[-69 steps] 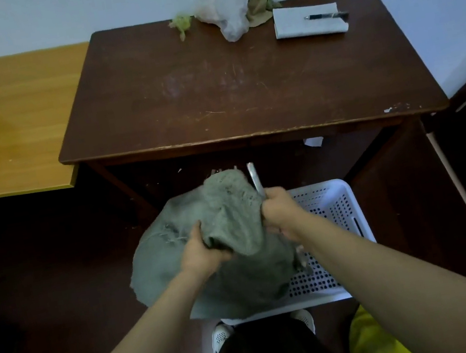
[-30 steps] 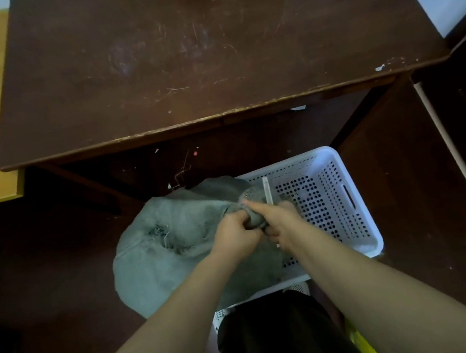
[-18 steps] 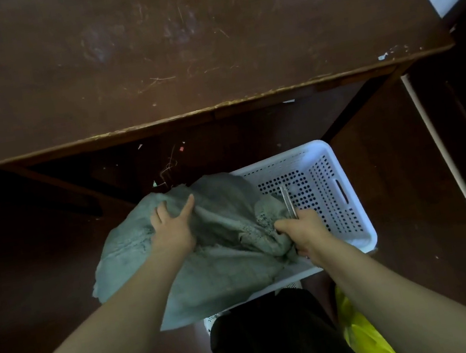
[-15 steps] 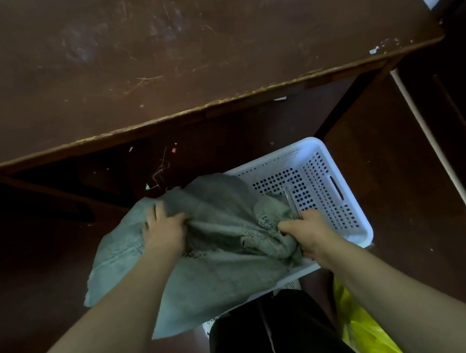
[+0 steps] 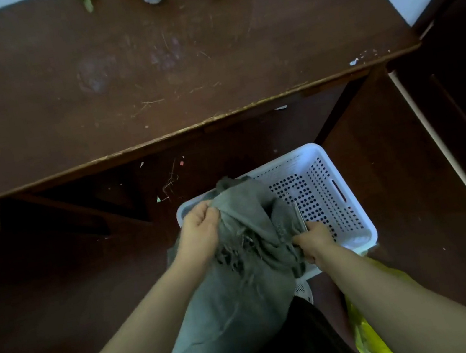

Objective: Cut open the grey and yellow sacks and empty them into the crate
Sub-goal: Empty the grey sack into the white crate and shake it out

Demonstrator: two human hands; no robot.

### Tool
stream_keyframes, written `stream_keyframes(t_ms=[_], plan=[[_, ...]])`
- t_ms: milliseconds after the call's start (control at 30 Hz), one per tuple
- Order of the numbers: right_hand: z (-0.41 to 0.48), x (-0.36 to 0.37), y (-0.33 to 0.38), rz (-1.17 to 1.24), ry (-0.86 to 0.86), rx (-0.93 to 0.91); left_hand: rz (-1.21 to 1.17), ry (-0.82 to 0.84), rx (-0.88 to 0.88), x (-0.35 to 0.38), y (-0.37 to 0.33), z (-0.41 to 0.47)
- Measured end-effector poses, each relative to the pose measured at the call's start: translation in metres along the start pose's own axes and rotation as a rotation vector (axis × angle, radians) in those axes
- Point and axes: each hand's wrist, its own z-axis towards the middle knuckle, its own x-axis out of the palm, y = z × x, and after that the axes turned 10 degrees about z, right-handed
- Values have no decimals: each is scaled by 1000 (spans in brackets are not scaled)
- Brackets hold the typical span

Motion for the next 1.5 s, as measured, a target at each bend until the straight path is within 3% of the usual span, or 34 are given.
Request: stream_keyframes(t_ms=[100, 233, 300, 400, 500, 633, 767, 900, 1033, 1167, 1333, 1433, 1500], plan=[[-3, -6, -4, 32, -35, 9, 31, -96, -121, -3, 2, -5], [-10, -12, -6, 212, -71, -7, -25, -94, -33, -7, -12, -3], [-14, -14, -10, 193, -88, -3, -27, -115, -44, -10, -15, -2], [-22, -13, -5, 98, -55, -101, 39, -167, -47, -14, -16, 2], [-29, -14, 2, 164, 5, -157, 4, -185, -12, -17, -12, 5], [-30, -21, 0, 54, -36, -228, 86, -179, -51, -16, -1, 1], [-41, -8, 14, 133, 58, -348, 29, -174, -25, -13, -9, -1], [-34, -16, 2, 87, -3, -220, 41, -83, -86, -7, -15, -10], [-27, -24, 4, 120, 27, -267, -82, 143, -183, -4, -13, -19], [-20, -38, -6, 44, -33, -138, -47, -18, -232, -8, -12, -13], [-21, -46, 7, -40, 3, -210, 12, 225, -142, -6, -18, -12], [-26, -48, 4, -102, -21, -180, 46, 108, -127, -8, -10, -10], [-32, -43, 0, -139, 47, -218, 46, 125, -93, -11, -10, -7]])
